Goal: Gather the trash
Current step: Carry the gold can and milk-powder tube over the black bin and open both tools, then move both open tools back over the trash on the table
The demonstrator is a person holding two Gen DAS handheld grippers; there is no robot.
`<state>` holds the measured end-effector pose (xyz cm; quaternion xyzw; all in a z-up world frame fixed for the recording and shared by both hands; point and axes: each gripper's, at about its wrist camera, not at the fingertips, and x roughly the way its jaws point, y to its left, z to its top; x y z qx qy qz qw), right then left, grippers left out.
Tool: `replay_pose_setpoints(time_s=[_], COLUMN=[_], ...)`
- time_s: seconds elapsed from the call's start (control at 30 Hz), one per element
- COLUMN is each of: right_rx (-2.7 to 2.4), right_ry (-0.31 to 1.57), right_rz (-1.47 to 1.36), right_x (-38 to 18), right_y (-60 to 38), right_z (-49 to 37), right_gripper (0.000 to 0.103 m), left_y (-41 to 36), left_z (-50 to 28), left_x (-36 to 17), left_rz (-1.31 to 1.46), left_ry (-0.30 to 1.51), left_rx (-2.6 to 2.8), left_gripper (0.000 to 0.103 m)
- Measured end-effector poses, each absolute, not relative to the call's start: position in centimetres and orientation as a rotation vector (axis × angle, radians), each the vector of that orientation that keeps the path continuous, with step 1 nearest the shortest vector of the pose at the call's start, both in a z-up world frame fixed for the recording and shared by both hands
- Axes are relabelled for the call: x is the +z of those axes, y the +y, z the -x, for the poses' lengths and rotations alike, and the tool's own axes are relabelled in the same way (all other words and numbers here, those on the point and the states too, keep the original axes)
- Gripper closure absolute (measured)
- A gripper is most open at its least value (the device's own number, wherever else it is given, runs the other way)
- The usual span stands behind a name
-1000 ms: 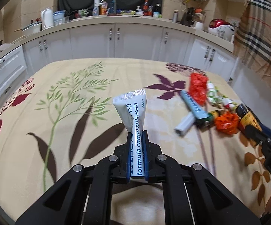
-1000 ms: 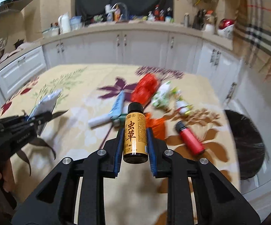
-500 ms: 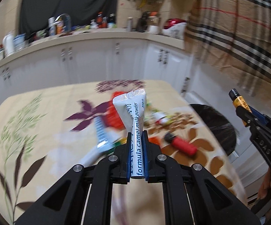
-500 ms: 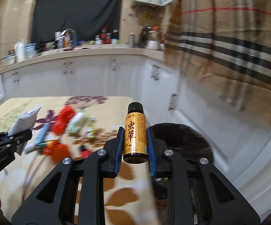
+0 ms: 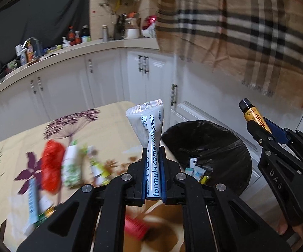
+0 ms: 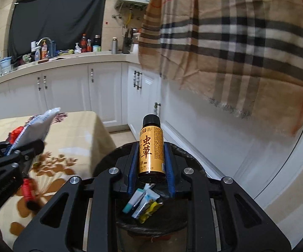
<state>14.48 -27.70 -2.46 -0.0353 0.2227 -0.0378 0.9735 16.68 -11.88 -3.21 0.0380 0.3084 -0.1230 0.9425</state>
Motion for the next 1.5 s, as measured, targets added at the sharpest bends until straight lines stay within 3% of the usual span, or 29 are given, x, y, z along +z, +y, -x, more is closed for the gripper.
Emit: replay_pose_setpoints(time_s=[0.4,0.5,0.57,0.73,0.9,1.0,1.5], right_rx=[-0.123,-0.135,-0.148,-0.157,-0.154,-0.147,-0.013], right_ry=[0.474,0.477,0.484,0.488,0.5,0.503,0.526], right_rz=[0.005,-0.02,-0.031,-0.038,-0.038,-0.041,-0.027], right_x=[-5.3,-6.1,-6.5,-6.7,-6.5,-6.1,-3.7], right_y=[-31.5,-32.4,-32.7,-32.7,-32.6,-32.2,-26.4], right_z=[-18.7,-19.7,-19.9,-19.5,-18.8,-17.9,-13.5], right_gripper=[0.08,0.076,0.068,0.066,0.064,0.06,0.059], left_y=[-18.3,-19.0,-19.2,-18.8,-18.3,-17.5,-8.8], left_z=[-21.9,-22.7,-23.2,-23.2,-22.7,-21.8,-16.2], left_x=[-5.5,-6.1,-6.3,-6.3,-5.9,-5.3,-3.2], left_rz=[-0.162,-0.173,-0.17,-0.153,-0.132,-0.123,-0.043], left_ry=[0.687,0.715,0.736,0.734,0.733,0.718,0.694], left_rx=[-0.295,-0.295,-0.299,-0.29,-0.292,-0.286,-0.188], left_gripper=[0.092,0.091,0.086,0.07,0.067,0.058,0.051])
